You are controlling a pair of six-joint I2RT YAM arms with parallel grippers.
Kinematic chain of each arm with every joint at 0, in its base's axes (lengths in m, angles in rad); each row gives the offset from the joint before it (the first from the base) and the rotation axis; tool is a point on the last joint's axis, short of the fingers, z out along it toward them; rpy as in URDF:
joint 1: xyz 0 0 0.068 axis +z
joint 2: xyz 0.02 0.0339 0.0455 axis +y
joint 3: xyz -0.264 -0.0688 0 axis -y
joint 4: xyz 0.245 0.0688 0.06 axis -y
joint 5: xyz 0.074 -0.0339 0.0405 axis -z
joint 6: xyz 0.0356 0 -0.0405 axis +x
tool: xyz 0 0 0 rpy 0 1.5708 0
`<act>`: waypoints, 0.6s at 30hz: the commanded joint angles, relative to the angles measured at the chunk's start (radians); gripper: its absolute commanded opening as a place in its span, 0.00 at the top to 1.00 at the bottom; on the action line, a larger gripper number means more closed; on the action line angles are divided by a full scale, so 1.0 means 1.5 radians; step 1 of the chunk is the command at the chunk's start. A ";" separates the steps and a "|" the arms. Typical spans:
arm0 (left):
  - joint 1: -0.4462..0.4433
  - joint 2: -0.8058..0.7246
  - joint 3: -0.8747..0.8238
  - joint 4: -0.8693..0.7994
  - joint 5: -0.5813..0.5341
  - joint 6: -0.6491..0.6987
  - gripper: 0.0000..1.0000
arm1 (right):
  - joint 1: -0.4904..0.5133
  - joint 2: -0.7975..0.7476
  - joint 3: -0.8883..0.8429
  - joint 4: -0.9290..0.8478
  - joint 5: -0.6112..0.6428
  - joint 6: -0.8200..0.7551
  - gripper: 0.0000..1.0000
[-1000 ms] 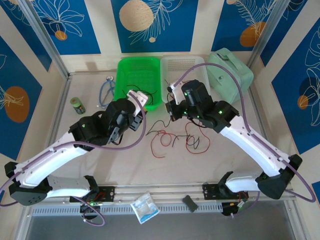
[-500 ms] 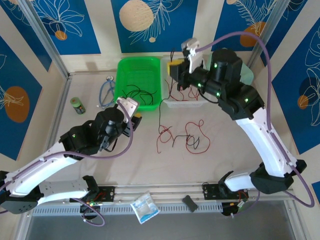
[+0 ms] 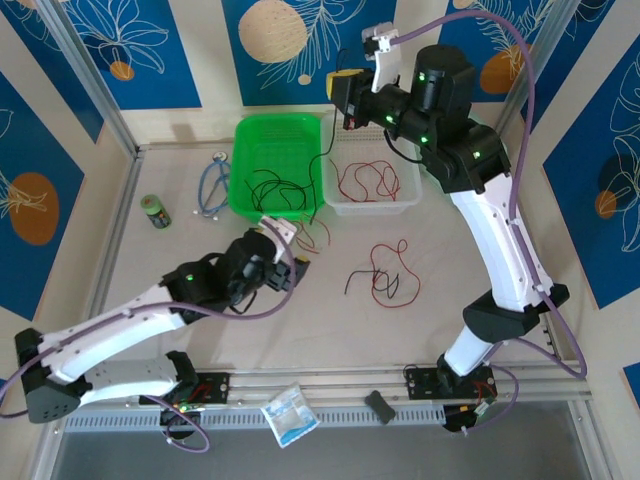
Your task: Untangle the cables
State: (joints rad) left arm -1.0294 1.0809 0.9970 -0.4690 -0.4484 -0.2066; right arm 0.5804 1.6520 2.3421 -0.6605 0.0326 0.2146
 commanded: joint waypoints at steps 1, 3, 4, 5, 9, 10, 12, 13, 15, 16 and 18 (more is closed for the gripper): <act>0.007 0.044 -0.019 0.083 -0.011 -0.070 0.11 | 0.001 0.000 0.048 -0.016 -0.013 0.022 1.00; 0.011 0.067 -0.017 0.104 -0.002 -0.105 0.09 | 0.003 0.002 0.058 -0.021 -0.014 0.027 1.00; 0.012 0.076 -0.017 0.118 0.004 -0.124 0.09 | 0.004 0.003 0.061 -0.022 -0.016 0.028 1.00; 0.012 0.082 -0.018 0.132 0.003 -0.141 0.08 | 0.006 0.003 0.061 -0.021 -0.017 0.030 1.00; 0.019 0.081 -0.029 0.128 -0.052 -0.177 0.06 | 0.012 0.005 0.066 -0.025 -0.015 0.035 1.00; 0.024 0.070 -0.037 0.126 -0.056 -0.178 0.06 | 0.015 0.006 0.071 -0.030 -0.012 0.035 1.00; 0.035 0.041 -0.059 0.116 -0.058 -0.181 0.05 | 0.015 0.011 0.082 -0.038 -0.009 0.035 1.00; 0.041 0.023 -0.072 0.106 -0.059 -0.183 0.05 | 0.015 0.014 0.088 -0.039 -0.008 0.035 1.00; 0.054 -0.015 -0.096 0.079 -0.062 -0.195 0.05 | 0.016 0.020 0.098 -0.038 -0.008 0.033 1.00; 0.061 -0.036 -0.110 0.063 -0.062 -0.204 0.05 | 0.016 0.026 0.105 -0.037 -0.007 0.033 1.00; 0.073 -0.076 -0.137 0.039 -0.063 -0.224 0.05 | 0.015 0.042 0.117 -0.033 -0.006 0.030 1.00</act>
State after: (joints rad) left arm -0.9409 1.0348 0.8291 -0.3462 -0.5121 -0.4828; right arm 0.5964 1.6882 2.4813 -0.7120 0.0219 0.2554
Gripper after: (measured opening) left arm 0.945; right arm 0.050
